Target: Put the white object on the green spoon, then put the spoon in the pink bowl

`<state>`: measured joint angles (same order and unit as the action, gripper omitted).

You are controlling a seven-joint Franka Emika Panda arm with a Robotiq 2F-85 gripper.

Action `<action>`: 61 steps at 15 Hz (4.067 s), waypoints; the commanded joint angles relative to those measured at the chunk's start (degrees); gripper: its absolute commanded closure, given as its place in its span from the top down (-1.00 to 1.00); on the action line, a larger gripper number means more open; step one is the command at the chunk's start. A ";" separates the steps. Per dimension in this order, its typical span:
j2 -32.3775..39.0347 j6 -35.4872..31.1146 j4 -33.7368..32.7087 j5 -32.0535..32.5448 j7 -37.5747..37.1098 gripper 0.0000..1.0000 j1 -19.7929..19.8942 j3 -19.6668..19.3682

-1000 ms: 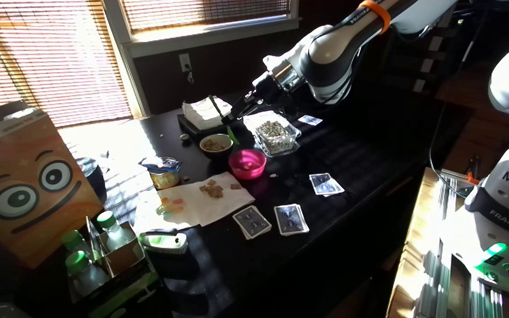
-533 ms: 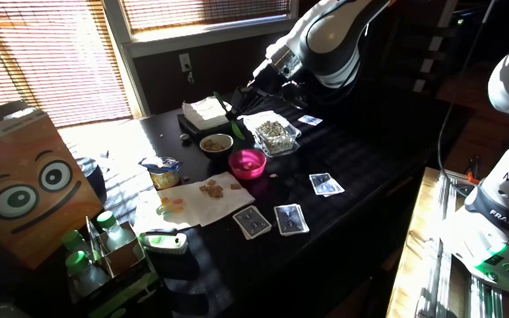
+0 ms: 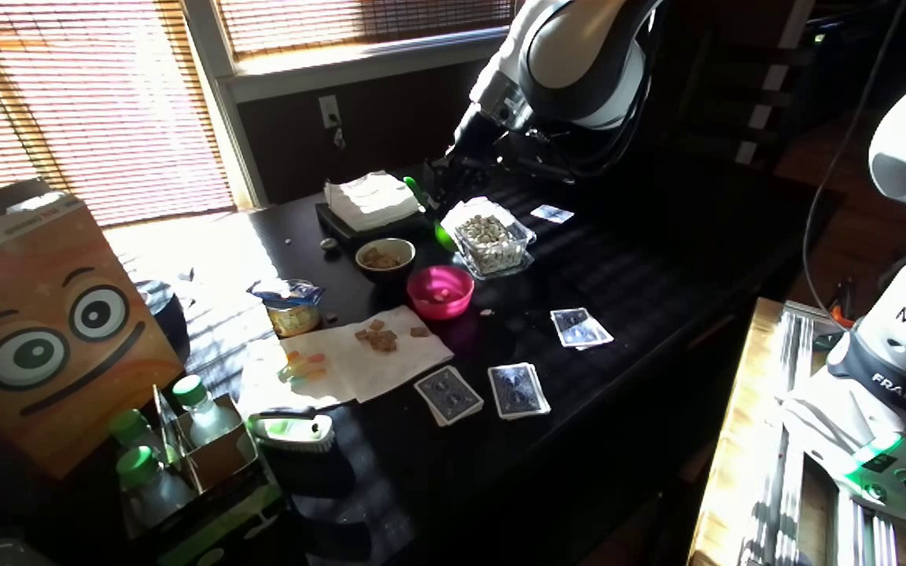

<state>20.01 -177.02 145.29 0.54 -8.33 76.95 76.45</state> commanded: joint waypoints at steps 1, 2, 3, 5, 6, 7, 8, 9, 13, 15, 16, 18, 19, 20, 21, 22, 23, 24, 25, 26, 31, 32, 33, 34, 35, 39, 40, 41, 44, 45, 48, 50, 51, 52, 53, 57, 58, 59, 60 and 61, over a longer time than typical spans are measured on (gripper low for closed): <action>-10.27 6.47 0.53 -3.00 -6.95 -0.92 -0.53 -0.18; -11.59 8.58 0.52 -2.70 -8.12 -0.92 -0.77 -0.82; -12.71 11.44 0.42 -2.27 -9.33 -0.92 -0.82 -1.13; -14.39 17.52 0.07 -1.06 -10.96 -0.92 -0.91 -2.21; -15.35 20.79 -0.14 -0.43 -11.62 -0.92 -1.03 -2.71; -15.61 24.37 -0.46 0.48 -11.60 -0.92 -1.09 -3.35; -16.21 27.57 -0.62 1.40 -11.88 -0.92 -1.13 -3.90; -15.79 30.00 -0.81 2.08 -11.58 -0.92 -1.00 -4.28; -17.55 34.10 -0.96 -1.69 -8.62 -0.92 -18.15 -22.41; -15.67 33.46 -1.36 0.13 -11.88 -0.92 -27.08 -31.78; -14.81 32.87 -1.60 0.60 -12.96 -0.92 -31.65 -36.43; -13.54 32.00 -2.22 0.66 -13.98 -0.92 -40.84 -45.79; -13.13 31.78 -2.54 0.23 -14.13 -0.92 -45.41 -50.41; -12.39 31.46 -3.00 -0.39 -14.19 -0.92 -50.04 -55.03; -11.87 32.04 -3.64 -1.33 -14.52 -0.92 -54.66 -59.60; -11.31 32.05 -4.21 -2.47 -14.58 -0.92 -58.53 -63.28; -10.72 31.65 -4.59 -3.37 -14.65 -0.92 -61.29 -65.90; -10.04 31.36 -5.14 -4.59 -14.51 -0.92 -63.65 -68.13; -9.35 30.92 -5.61 -5.71 -14.12 -0.92 -65.57 -69.84; -8.72 30.54 -6.06 -7.11 -13.49 -0.92 -67.12 -71.13; -5.65 29.97 -8.06 -11.69 -12.79 -0.92 -71.35 -74.77; -5.18 29.76 -8.26 -11.87 -13.10 -0.92 -71.80 -75.36; -4.78 29.40 -8.34 -12.29 -12.87 -0.92 -72.06 -75.72; -4.32 29.27 -8.51 -12.41 -12.79 -0.92 -72.28 -76.13; -3.93 29.05 -8.66 -12.53 -12.82 -0.92 -72.44 -76.41; -1.97 28.43 -9.46 -12.71 -12.44 -0.92 -72.72 -77.14; -1.48 28.29 -9.65 -12.57 -12.17 -0.92 -72.76 -77.19; -1.09 28.44 -9.88 -12.71 -11.87 -0.92 -72.73 -77.14; 0.16 28.67 -10.63 -12.87 -11.72 -0.92 -72.84 -77.23; 0.56 28.67 -10.89 -12.98 -11.67 -0.92 -72.86 -77.20; 1.71 28.63 -11.58 -13.01 -11.72 -0.92 -72.92 -77.29; 2.35 28.71 -12.02 -13.09 -11.58 -0.92 -72.86 -77.26; 2.62 28.76 -12.24 -13.10 -11.56 -0.92 -72.86 -77.25; 2.85 28.80 -12.39 -13.06 -11.57 -0.92 -72.88 -77.27; 3.08 28.95 -12.61 -13.07 -11.39 -0.55 -72.81 -77.22; 3.46 29.17 -12.98 -12.94 -11.05 0.20 -72.84 -77.22; 3.18 29.20 -12.85 -12.94 -10.94 0.34 -72.85 -77.20; 2.89 29.27 -12.76 -12.70 -11.13 0.50 -73.00 -77.36; 2.31 29.22 -12.48 -12.68 -11.12 0.62 -73.04 -77.38; 1.94 29.24 -12.28 -12.29 -11.60 0.78 -73.29 -77.68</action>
<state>22.62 -148.15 133.21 -10.21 -20.91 5.01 -0.09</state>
